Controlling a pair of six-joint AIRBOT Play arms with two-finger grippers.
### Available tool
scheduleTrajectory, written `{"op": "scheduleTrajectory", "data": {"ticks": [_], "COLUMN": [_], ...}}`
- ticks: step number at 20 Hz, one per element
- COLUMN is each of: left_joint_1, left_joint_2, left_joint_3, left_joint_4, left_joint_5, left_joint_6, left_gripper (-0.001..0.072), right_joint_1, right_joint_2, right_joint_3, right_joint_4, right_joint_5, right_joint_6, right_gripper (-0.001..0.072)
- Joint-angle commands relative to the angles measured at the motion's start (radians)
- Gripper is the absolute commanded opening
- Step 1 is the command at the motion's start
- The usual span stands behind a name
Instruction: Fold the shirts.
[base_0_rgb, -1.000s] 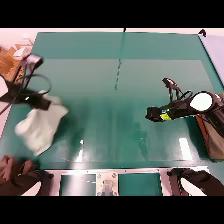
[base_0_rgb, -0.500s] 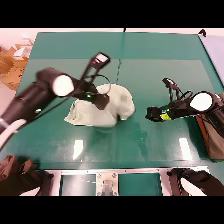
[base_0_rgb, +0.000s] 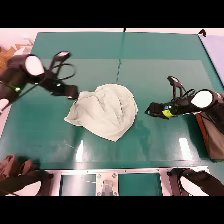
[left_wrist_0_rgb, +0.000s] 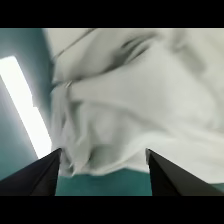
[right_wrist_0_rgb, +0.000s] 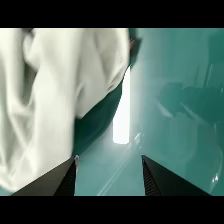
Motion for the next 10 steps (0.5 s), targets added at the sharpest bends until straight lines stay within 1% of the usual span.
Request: {"op": "scheduleTrajectory", "data": {"ticks": [1, 2, 5, 8, 10], "left_joint_1": [0.154, 0.162, 0.161, 0.161, 0.161], "left_joint_2": [0.000, 0.000, 0.000, -0.005, -0.027], "left_joint_3": [-0.154, -0.212, -0.368, -0.456, -0.475], "left_joint_4": [-0.061, -0.079, -0.156, -0.249, -0.332], "left_joint_5": [-0.078, -0.053, 0.104, 0.283, 0.333], "left_joint_6": [-0.029, -0.030, -0.030, -0.023, 0.034], "left_gripper": [0.0673, 0.0720, 0.0720, 0.0720, 0.0720], "right_joint_1": [-0.097, -0.124, -0.180, -0.182, -0.169], "right_joint_2": [-0.101, -0.149, -0.333, -0.538, -0.663], "right_joint_3": [0.044, 0.076, 0.210, 0.371, 0.466], "right_joint_4": [0.009, 0.039, 0.188, 0.299, 0.360], "right_joint_5": [-0.062, -0.063, -0.055, -0.019, 0.009], "right_joint_6": [-0.071, -0.096, -0.197, -0.270, -0.300], "right_gripper": [0.0463, 0.0463, 0.0463, 0.0463, 0.0463]}}
